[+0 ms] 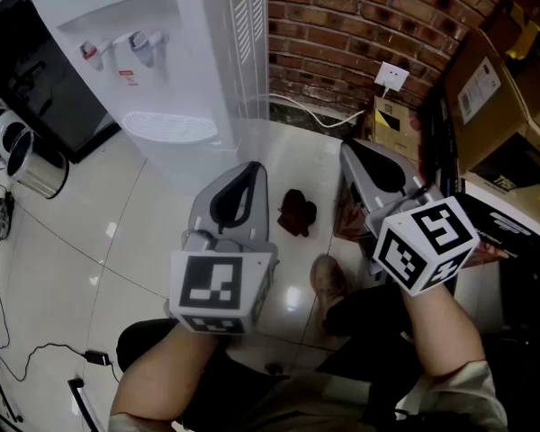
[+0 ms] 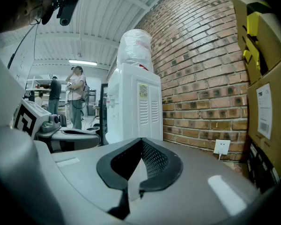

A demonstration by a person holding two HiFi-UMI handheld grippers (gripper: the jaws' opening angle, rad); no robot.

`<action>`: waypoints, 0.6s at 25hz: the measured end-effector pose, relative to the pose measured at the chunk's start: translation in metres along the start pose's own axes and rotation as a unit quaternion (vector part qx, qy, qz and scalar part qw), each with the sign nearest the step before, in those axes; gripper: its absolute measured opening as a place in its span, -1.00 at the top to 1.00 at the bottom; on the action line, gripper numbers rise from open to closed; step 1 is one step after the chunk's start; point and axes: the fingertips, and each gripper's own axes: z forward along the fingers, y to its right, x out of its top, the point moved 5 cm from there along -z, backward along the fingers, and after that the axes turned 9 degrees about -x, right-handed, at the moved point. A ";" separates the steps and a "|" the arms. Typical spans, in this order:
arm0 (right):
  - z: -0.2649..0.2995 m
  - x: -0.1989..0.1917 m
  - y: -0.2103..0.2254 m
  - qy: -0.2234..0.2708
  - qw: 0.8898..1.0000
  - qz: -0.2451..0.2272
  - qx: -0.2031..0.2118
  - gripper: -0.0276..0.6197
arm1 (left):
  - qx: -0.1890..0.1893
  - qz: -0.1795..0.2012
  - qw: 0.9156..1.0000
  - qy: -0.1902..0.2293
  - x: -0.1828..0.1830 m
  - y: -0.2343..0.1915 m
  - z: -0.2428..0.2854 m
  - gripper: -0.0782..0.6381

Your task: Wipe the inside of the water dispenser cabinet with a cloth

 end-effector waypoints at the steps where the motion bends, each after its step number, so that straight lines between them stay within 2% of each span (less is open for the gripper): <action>1: 0.000 0.000 0.000 0.000 1.000 0.000 0.000 0.87 | 0.000 0.000 1.000 0.000 0.000 0.000 0.000 0.78; 15: 0.005 0.002 -0.006 0.001 1.000 -0.001 0.008 0.87 | 0.004 0.000 1.000 0.000 0.000 -0.004 -0.003 0.78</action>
